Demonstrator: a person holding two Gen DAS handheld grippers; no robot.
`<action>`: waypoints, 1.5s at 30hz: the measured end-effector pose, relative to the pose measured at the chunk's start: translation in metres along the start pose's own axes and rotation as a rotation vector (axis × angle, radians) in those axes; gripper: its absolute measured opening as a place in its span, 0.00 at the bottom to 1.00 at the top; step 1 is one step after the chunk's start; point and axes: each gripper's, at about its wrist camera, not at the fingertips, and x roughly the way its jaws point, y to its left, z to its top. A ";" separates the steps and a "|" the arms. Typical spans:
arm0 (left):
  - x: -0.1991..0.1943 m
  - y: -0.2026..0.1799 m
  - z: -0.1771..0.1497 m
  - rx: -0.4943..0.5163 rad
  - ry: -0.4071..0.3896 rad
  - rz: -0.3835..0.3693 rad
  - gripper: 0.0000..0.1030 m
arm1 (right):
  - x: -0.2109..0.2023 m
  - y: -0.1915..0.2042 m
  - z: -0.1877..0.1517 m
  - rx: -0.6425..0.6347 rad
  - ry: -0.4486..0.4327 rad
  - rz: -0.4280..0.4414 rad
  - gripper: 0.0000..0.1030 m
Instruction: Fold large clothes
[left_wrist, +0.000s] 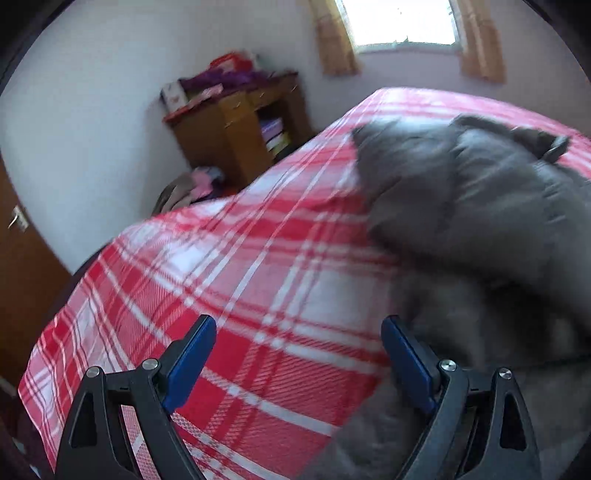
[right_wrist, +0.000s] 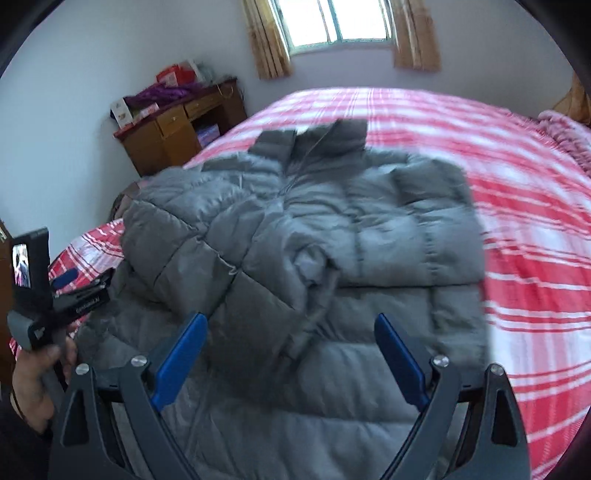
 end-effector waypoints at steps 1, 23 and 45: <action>0.007 0.004 -0.003 -0.014 0.021 0.001 0.89 | 0.008 0.001 0.000 0.002 0.023 0.001 0.67; -0.016 0.041 0.015 -0.045 0.025 -0.069 0.93 | -0.017 -0.063 0.010 0.088 -0.068 -0.212 0.67; 0.064 -0.094 0.096 -0.107 0.061 -0.300 0.97 | 0.055 -0.031 0.058 0.135 -0.136 -0.165 0.67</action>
